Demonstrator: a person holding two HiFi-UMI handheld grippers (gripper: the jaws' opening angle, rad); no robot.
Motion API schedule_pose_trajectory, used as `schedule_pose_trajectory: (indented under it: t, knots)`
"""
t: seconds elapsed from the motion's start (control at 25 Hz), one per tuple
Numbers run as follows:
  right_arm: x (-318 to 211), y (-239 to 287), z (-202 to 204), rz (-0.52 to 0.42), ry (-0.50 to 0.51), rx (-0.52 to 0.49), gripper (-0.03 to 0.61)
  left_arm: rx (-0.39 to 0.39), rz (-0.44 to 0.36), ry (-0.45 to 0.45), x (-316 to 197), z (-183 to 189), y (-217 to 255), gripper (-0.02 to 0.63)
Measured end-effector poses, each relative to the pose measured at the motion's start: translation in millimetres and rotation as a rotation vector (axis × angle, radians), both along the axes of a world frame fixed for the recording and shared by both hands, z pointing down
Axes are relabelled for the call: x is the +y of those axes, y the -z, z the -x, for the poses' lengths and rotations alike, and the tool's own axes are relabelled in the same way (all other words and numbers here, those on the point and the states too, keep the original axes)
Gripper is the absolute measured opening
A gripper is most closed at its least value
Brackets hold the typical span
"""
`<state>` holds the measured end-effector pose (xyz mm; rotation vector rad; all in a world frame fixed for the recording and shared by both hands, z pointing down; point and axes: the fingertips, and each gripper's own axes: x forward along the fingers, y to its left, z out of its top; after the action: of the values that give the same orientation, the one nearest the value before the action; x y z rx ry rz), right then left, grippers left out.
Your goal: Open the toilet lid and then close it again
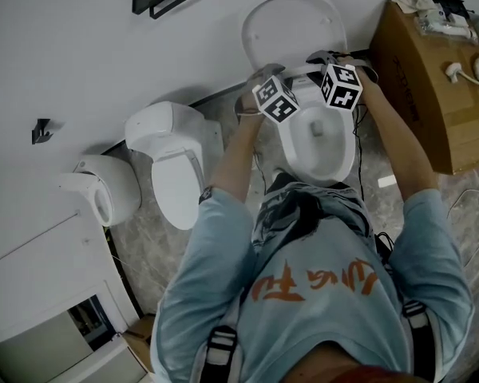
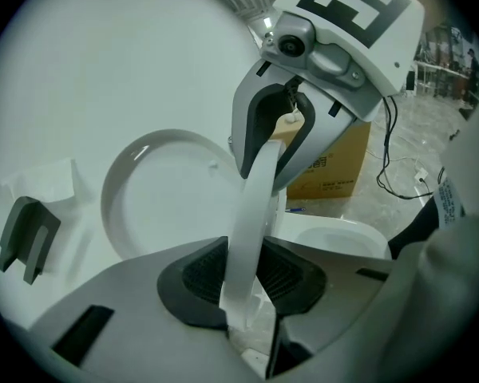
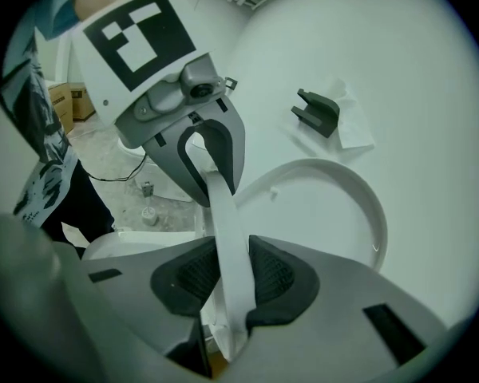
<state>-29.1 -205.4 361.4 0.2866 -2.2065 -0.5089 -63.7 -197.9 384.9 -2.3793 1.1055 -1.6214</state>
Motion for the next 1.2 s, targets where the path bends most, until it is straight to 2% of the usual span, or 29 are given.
schedule_pose_trajectory:
  t: [0.08,0.32,0.56,0.72,0.96,1.12,1.2]
  knots:
    - [16.8,-3.0,-4.6,-0.022,0.018,0.009,0.107,-0.002,0.012,-0.015,16.0,-4.4,-4.6,0.110]
    - [60.0,-19.9,-18.6,-0.074,0.071,0.071,0.094,-0.095,-0.006,-0.059,56.6,-16.7,-22.0,0.098]
    - [116.2,-53.6,-32.4,-0.091,0.127,0.149,0.089,-0.169,0.021,-0.157,112.0,-30.8,-55.8,0.086]
    - [149.6,-77.6,-40.6,-0.027,0.152,0.181,0.109,-0.134,0.121,-0.204,147.4,-41.2,-81.1,0.115]
    - [197.1,-121.7,-53.7,0.056,0.199,0.254,0.140,-0.197,0.217,-0.298,195.5,-52.3,-122.5,0.149]
    - [231.1,-152.5,-59.3,0.145,0.217,0.276,0.172,-0.182,0.321,-0.331,231.4,-59.2,-149.9,0.193]
    - [242.3,-164.5,-62.4,0.182,0.204,0.271,0.186,-0.179,0.345,-0.345,243.8,-61.9,-160.6,0.204]
